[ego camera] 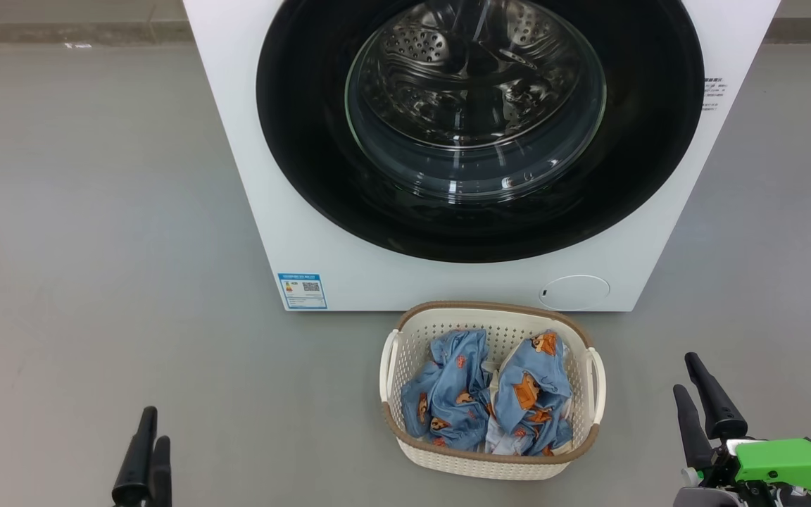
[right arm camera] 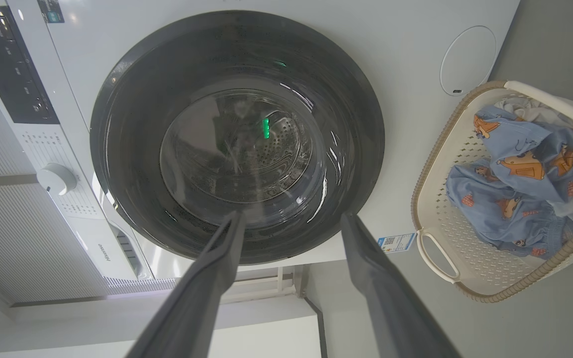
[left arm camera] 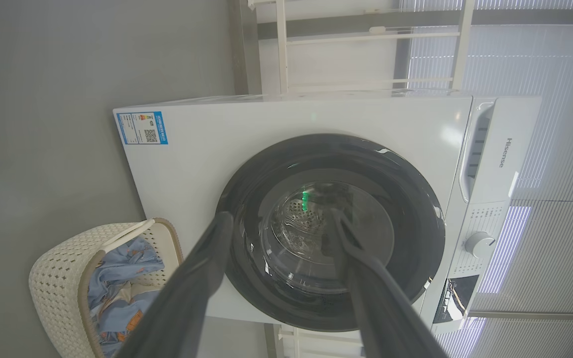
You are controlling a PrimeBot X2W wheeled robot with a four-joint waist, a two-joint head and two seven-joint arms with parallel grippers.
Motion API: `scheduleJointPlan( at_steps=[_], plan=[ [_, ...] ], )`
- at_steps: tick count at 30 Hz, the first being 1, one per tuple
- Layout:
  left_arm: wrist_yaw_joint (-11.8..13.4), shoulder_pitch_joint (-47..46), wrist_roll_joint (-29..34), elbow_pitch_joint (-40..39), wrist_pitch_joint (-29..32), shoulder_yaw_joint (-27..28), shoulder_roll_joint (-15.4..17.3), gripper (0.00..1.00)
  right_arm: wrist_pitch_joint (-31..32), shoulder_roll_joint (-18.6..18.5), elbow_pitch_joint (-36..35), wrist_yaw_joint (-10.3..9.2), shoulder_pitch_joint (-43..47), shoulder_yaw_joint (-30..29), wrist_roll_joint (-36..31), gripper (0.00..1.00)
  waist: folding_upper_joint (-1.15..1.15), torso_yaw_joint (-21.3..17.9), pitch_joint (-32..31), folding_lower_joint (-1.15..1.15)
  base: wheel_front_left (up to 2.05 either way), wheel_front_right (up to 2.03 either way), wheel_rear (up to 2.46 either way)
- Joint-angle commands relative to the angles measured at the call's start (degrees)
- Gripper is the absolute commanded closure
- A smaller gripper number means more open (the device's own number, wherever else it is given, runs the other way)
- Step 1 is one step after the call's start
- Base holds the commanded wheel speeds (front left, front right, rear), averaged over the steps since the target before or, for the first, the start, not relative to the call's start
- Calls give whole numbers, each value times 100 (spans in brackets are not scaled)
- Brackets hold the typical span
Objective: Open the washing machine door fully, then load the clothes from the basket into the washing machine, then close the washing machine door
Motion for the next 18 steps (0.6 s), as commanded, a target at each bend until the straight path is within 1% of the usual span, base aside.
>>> scheduleJointPlan(
  at_steps=[1,11,18],
  plan=[
    [-24,-254,67,-201,-24,31,79,0,-51,-42,-177,7,-259,9,-101,0,0,1,1,0,0,0,0],
    [-35,-324,136,-245,-117,4,110,0,-133,9,-303,9,-325,33,-245,0,0,16,9,0,0,0,0],
    [-43,-365,378,-287,-260,-100,198,0,-195,16,-366,11,-390,96,-652,0,0,31,7,0,0,0,0]
  ],
)
